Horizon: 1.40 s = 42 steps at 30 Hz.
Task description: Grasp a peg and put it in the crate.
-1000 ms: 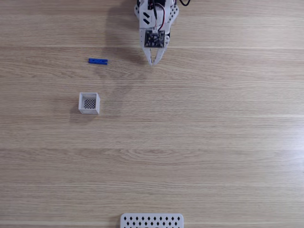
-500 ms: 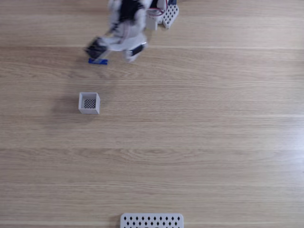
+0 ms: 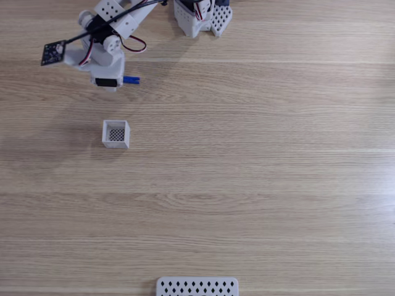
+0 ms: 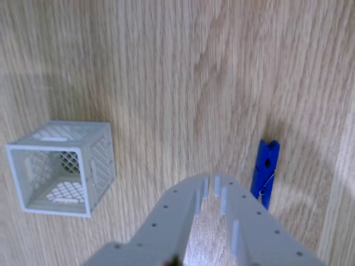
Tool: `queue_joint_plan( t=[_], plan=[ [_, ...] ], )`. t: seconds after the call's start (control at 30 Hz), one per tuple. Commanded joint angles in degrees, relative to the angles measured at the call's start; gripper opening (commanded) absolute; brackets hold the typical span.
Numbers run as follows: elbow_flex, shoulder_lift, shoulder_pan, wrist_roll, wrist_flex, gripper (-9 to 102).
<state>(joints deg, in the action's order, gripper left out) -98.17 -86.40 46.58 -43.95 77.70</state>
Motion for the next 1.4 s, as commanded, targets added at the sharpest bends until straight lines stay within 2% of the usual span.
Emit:
queue_joint_plan(
  t=[0.0,0.2,0.4,1.2,1.37],
  plan=[
    [4.7,-1.6,2.2,1.4,1.4,1],
    [-6.9,-9.4,3.8,0.5,0.9,10],
    [-14.6,-14.9,1.8,0.4,-2.6,11],
    [-15.8,-8.3,4.4,0.2,-3.4,12],
    [-15.8,-6.8,4.4,0.2,-3.4,17]
  ],
)
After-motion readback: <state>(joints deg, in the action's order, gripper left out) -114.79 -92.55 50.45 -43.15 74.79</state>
